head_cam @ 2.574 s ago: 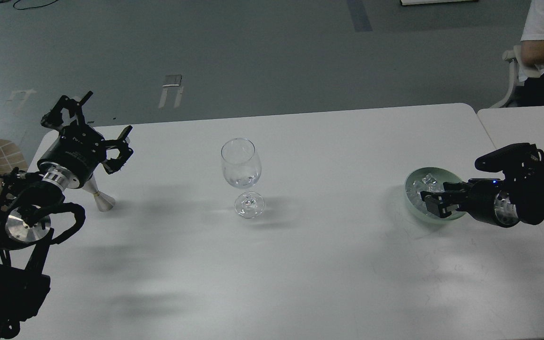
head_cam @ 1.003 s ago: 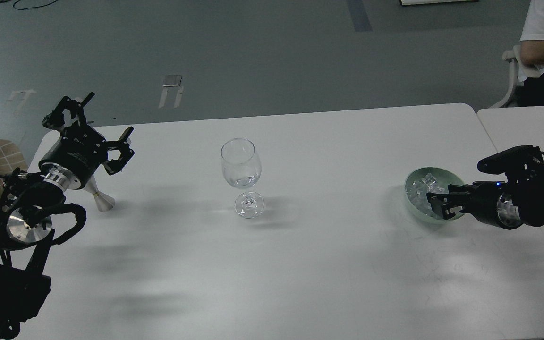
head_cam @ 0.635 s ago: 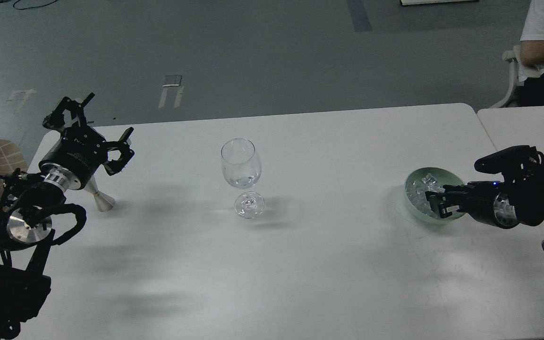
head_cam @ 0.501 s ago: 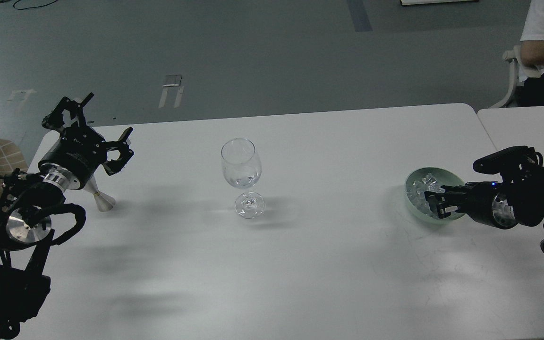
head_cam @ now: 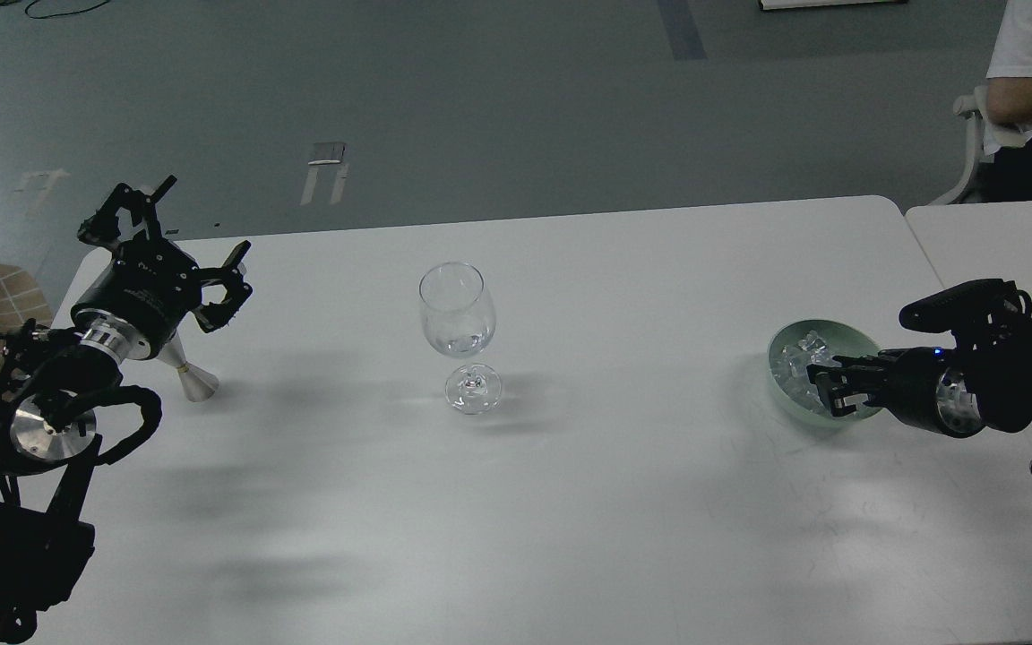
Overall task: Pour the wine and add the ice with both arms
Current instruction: 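Lift the ice with the right gripper and carry it toward the wine glass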
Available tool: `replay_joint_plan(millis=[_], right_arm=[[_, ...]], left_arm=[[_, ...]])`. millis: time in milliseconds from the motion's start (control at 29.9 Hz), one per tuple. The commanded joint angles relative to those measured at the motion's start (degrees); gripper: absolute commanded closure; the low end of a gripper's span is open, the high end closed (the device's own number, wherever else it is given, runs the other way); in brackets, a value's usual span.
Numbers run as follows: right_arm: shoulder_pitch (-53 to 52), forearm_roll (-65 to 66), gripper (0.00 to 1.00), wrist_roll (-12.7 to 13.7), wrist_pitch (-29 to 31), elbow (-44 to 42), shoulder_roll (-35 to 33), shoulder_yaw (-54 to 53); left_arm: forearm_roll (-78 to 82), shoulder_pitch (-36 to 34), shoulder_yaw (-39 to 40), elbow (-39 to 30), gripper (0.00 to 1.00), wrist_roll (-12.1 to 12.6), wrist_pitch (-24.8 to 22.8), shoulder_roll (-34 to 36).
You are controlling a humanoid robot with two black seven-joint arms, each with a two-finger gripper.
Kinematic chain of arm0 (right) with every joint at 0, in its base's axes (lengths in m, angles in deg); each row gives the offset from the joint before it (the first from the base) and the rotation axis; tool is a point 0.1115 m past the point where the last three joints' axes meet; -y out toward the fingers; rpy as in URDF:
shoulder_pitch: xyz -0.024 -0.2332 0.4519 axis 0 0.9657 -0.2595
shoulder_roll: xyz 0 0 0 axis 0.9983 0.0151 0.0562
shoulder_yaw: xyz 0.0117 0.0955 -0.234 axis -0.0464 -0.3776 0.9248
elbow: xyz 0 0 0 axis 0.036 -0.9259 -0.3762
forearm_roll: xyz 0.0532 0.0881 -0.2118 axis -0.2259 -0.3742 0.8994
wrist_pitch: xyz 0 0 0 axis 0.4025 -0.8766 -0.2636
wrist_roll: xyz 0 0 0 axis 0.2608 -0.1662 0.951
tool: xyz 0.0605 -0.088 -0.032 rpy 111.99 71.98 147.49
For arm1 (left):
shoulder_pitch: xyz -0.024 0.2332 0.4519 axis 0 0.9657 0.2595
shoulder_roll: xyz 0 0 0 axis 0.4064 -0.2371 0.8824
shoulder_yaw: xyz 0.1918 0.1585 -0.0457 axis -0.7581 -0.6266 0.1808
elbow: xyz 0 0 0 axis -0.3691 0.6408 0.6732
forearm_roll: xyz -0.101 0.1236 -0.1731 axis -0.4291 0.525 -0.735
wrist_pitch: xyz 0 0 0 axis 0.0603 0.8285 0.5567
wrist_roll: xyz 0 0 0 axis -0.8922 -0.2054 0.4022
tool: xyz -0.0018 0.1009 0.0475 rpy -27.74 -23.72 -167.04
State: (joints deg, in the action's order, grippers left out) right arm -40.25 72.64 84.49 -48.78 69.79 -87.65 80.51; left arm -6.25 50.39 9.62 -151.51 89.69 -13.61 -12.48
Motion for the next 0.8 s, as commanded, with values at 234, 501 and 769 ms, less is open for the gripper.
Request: replay_joint_plan(millis=[234, 501, 769], right_arm=[[0.00, -3.07, 1.00, 0.01, -0.71, 4.79, -3.26, -12.26], [0.17, -5.54, 1.00, 0.80, -0.54, 8.13, 3.06, -20.70], [-0.70, -5.45, 1.00, 3.88, -0.10, 12.34, 13.61, -21.85]], left_arm=[[0.02, -0.01, 0.16, -0.25, 0.02, 0.09, 0.39, -0.01], [0.02, -0.28, -0.11, -0.25, 0.02, 0.18, 0.47, -0.09], [0.02, -0.37, -0.19, -0.61, 0.02, 0.27, 0.47, 0.34]])
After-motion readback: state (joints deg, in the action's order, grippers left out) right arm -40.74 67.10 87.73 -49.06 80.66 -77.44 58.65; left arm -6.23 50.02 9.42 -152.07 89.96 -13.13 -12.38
